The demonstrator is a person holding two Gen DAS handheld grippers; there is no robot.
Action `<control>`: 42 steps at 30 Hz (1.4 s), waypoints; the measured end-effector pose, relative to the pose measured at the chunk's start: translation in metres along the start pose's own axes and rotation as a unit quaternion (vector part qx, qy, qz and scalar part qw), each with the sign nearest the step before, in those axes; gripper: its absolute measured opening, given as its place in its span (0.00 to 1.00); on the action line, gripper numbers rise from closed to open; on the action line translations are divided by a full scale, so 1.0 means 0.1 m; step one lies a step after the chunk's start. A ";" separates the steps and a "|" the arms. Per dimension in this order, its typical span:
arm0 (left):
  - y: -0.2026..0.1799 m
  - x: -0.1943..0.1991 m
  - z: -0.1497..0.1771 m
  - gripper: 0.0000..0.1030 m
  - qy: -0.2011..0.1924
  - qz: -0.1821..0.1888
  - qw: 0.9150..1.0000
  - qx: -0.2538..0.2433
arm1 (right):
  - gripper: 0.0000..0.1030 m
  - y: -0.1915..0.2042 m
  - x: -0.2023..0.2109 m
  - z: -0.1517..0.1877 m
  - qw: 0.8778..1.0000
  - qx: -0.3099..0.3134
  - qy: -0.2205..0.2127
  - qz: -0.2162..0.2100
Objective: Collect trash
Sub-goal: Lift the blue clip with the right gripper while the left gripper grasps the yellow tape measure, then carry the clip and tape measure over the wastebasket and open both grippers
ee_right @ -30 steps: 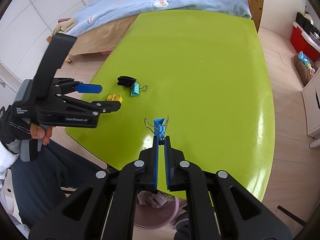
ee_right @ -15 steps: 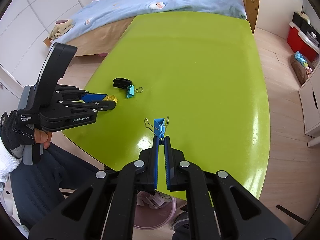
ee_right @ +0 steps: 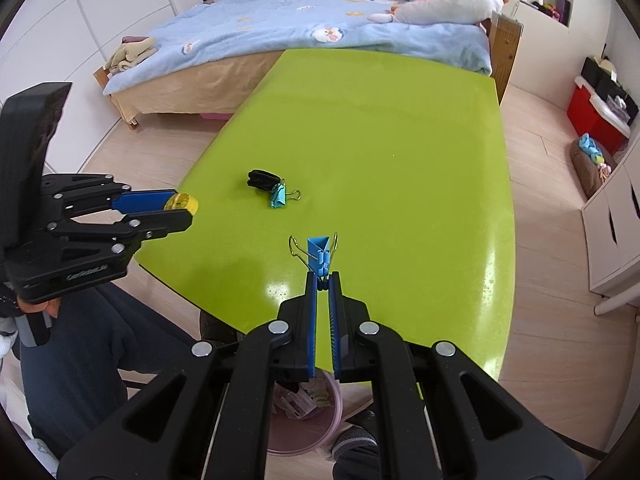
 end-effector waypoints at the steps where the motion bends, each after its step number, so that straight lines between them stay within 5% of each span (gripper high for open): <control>1: -0.03 0.05 0.03 0.25 -0.005 0.001 1.000 -0.002 | 0.05 0.03 0.05 0.03 1.000 0.003 -0.003 0.003; 15: -0.44 0.56 0.70 0.25 -0.051 0.020 0.998 -0.016 | 0.05 0.39 0.49 0.76 0.999 0.026 -0.024 0.000; 31: -0.56 0.54 1.16 0.25 -0.036 0.045 0.998 -0.008 | 0.08 0.64 0.24 1.29 0.997 0.022 0.021 -0.064; 33: -0.57 0.54 1.16 0.25 -0.036 0.046 0.998 -0.010 | 0.37 0.62 0.25 1.28 0.998 0.017 0.018 -0.061; 34: -0.58 0.55 1.15 0.25 -0.036 0.046 0.998 -0.011 | 0.67 0.59 0.26 1.28 0.998 0.009 0.013 -0.059; 35: -0.59 0.54 1.15 0.25 -0.036 0.048 0.998 -0.013 | 0.81 0.56 0.28 1.28 0.998 0.001 0.008 -0.060; 42: -0.74 0.52 1.16 0.25 -0.027 0.061 0.997 -0.039 | 0.90 0.33 0.42 1.29 0.997 -0.052 -0.015 -0.054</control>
Point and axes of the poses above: each gripper's, at about its wrist camera, not at the fingertips, and x roughly against the way its jaws point, y to its left, z to its underside, the point moved 4 cm from there along -x, roughly the way its jaws point, and after that the axes turned 15 degrees about y, right-handed, at the moved point
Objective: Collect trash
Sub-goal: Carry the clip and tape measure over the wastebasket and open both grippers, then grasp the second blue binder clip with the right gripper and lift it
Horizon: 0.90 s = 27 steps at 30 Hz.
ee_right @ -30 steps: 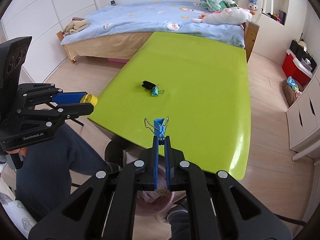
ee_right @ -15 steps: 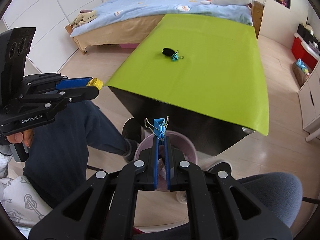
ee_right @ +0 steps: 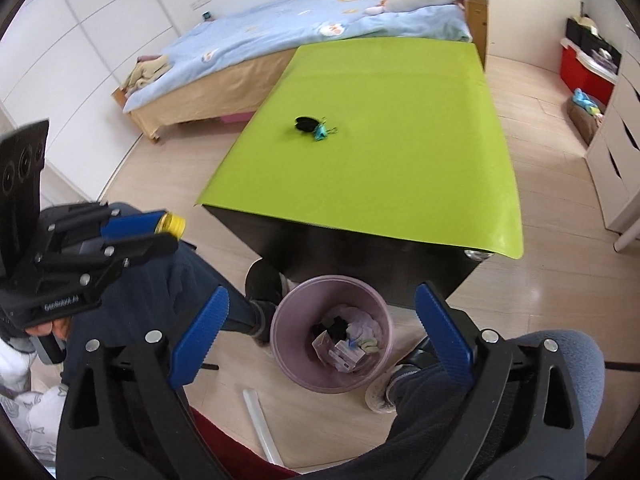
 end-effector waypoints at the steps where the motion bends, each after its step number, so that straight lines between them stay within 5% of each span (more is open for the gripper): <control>1: -0.01 -0.01 -0.01 0.25 0.001 0.003 1.000 -0.003 | 0.90 -0.03 0.02 0.00 1.000 -0.004 -0.002 0.002; 4: -0.09 -0.04 -0.02 0.28 0.008 0.014 1.000 -0.014 | 0.91 -0.11 0.07 0.01 1.000 -0.014 -0.009 0.004; 8: -0.11 -0.08 -0.03 0.73 0.007 0.018 1.000 -0.012 | 0.93 -0.16 0.08 0.03 1.000 -0.019 -0.010 0.004; 10: -0.09 -0.09 -0.04 0.85 0.007 0.013 1.000 -0.007 | 0.93 -0.16 0.07 0.04 1.000 -0.020 -0.007 0.002; 14: -0.02 -0.09 -0.04 0.93 0.005 -0.003 1.000 0.009 | 0.95 -0.14 0.05 0.04 1.000 -0.018 -0.004 -0.001; 27: 0.24 -0.02 -0.04 0.93 -0.004 -0.011 0.999 0.052 | 0.96 -0.02 -0.02 -0.04 1.000 -0.002 0.000 -0.011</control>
Point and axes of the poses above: each gripper's, at about its wrist camera, not at the fingertips, and x roughly against the way its jaws point, y to its left, z to its underside, the point moved 4 cm from there along -x, roughly the way its jaws point, and after that the axes turned 15 degrees about y, right-handed, at the moved point
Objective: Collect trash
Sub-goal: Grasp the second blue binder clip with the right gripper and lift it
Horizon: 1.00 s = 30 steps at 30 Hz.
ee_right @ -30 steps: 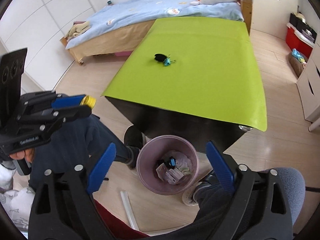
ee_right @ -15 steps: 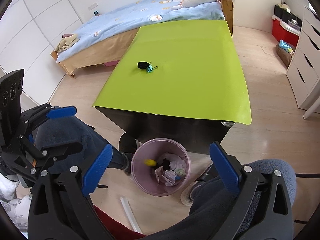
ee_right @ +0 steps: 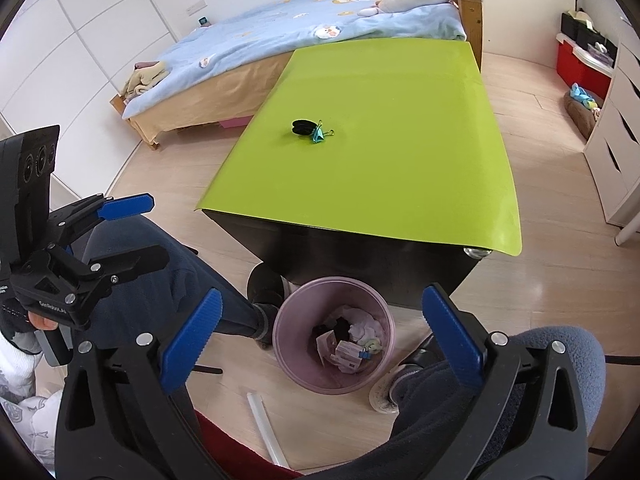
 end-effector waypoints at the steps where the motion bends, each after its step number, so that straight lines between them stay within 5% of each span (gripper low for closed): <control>1: 0.02 0.00 -0.01 0.93 0.000 -0.001 1.000 0.003 | 0.96 0.01 0.00 -0.02 1.000 0.002 0.000 -0.001; 17: 0.54 0.08 -0.36 0.93 -0.019 -0.019 0.998 0.048 | 0.96 0.16 -0.21 -1.02 0.999 0.054 0.010 0.000; 30: 0.88 0.00 -0.68 0.93 -0.015 -0.030 0.997 0.069 | 0.94 0.10 -0.89 -2.03 0.993 0.092 0.074 0.015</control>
Point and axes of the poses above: each gripper's, at about its wrist camera, not at the fingertips, and x roughly against the way its jaws point, y to its left, z to its underside, the point moved 4 cm from there along -x, roughly the way its jaws point, and after that the axes turned 15 degrees about y, right-handed, at the moved point
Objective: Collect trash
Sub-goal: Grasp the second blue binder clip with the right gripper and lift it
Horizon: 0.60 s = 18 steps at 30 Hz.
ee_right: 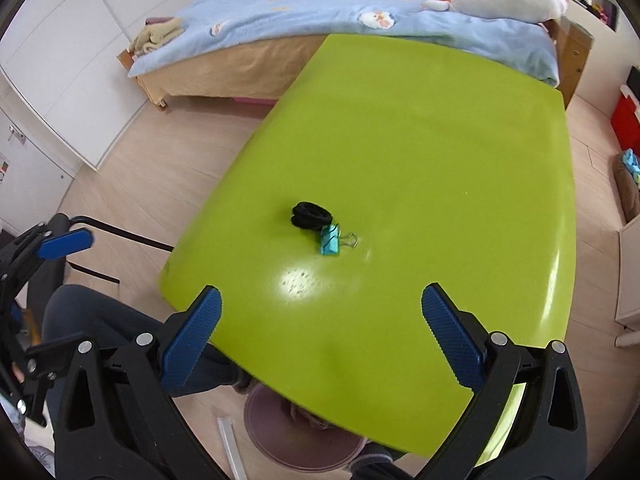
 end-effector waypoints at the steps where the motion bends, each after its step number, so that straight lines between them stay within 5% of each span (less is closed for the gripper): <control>1: 0.02 -0.01 -0.01 0.93 0.001 0.000 1.000 0.002 | 0.90 -0.01 -0.07 -0.06 1.000 0.004 0.007 -0.002; 7: 0.11 -0.10 0.00 0.93 0.012 0.003 1.000 0.011 | 0.62 -0.07 -0.43 -0.31 0.999 0.016 0.043 -0.003; 15: 0.21 -0.21 -0.04 0.93 0.022 0.007 1.000 0.022 | 0.37 -0.18 -0.71 -0.47 0.998 0.009 0.056 -0.039; 18: 0.22 -0.25 -0.06 0.93 0.025 0.008 0.999 0.022 | 0.16 -0.20 -0.76 -0.48 0.997 0.010 0.059 -0.043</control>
Point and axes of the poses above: each gripper's, at about its wrist camera, not at the fingertips, and x roughly against the way its jaws point, y to its left, z to its underside, the point moved 4 cm from there along -x, roughly the way its jaws point, and after that the axes turned 15 degrees about y, right-handed, at the moved point
